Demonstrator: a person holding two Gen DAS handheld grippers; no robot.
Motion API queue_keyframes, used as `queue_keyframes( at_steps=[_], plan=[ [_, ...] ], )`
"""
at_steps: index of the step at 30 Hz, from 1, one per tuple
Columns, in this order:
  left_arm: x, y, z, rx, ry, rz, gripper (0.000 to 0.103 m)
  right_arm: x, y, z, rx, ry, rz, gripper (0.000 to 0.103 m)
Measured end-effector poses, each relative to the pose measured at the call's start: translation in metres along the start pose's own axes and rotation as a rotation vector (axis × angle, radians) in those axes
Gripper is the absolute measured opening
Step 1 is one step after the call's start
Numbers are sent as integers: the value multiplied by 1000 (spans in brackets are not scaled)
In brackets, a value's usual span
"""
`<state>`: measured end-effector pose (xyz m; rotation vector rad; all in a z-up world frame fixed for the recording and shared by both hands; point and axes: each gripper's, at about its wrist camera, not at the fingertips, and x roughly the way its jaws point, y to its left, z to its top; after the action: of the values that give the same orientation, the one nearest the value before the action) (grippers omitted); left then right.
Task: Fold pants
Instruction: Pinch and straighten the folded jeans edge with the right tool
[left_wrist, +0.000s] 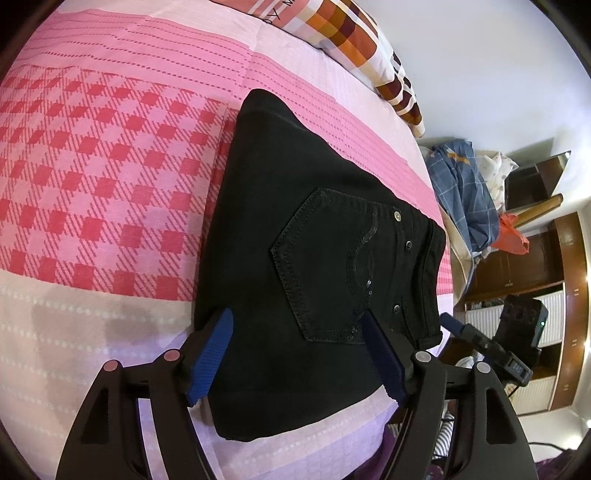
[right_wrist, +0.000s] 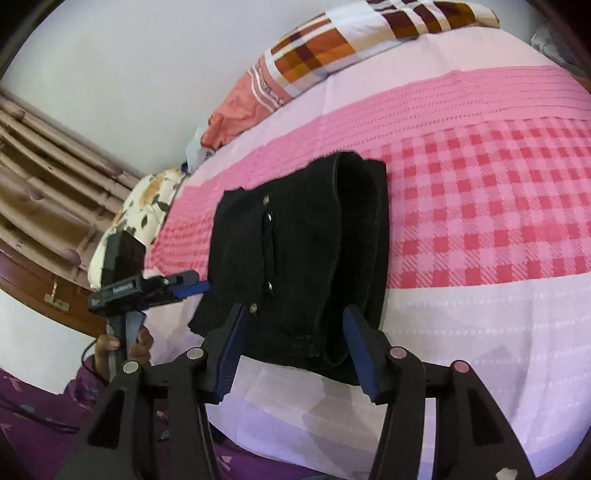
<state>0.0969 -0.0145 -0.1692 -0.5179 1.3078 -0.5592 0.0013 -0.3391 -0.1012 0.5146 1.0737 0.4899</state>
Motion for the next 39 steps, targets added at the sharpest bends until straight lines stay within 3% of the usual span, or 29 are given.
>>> queue_keyframes(
  at_steps=[2, 6, 13, 15, 16, 17, 25, 35, 37, 39],
  plan=[
    [0, 0, 0, 0, 1, 0, 73, 3, 9, -3, -43, 11, 28, 47],
    [1, 0, 0, -4, 4, 1, 73, 10, 35, -13, -185, 41, -4, 32],
    [5, -1, 1, 0, 9, -3, 77, 26, 18, -8, -166, 92, -48, 29],
    [5, -1, 1, 1, 10, -2, 78, 25, 17, -7, -162, 99, -43, 22],
    [6, -2, 1, 1, 11, -1, 78, 24, 17, -6, -161, 99, -42, 13],
    [6, -2, 1, 1, 13, 1, 78, 21, 16, -6, -152, 98, -35, 12],
    [7, -3, 3, 6, 28, -5, 78, 11, 6, -12, -112, 108, -59, 9],
    [11, -8, 1, 37, 19, 6, 81, 17, -33, -11, 96, 82, 97, 9],
    [11, -10, -2, 49, 8, 19, 81, 14, -36, -11, 132, 69, 127, 10],
    [9, -15, -4, 79, -19, 52, 81, 7, -36, -10, 144, 41, 91, 20]
  ],
)
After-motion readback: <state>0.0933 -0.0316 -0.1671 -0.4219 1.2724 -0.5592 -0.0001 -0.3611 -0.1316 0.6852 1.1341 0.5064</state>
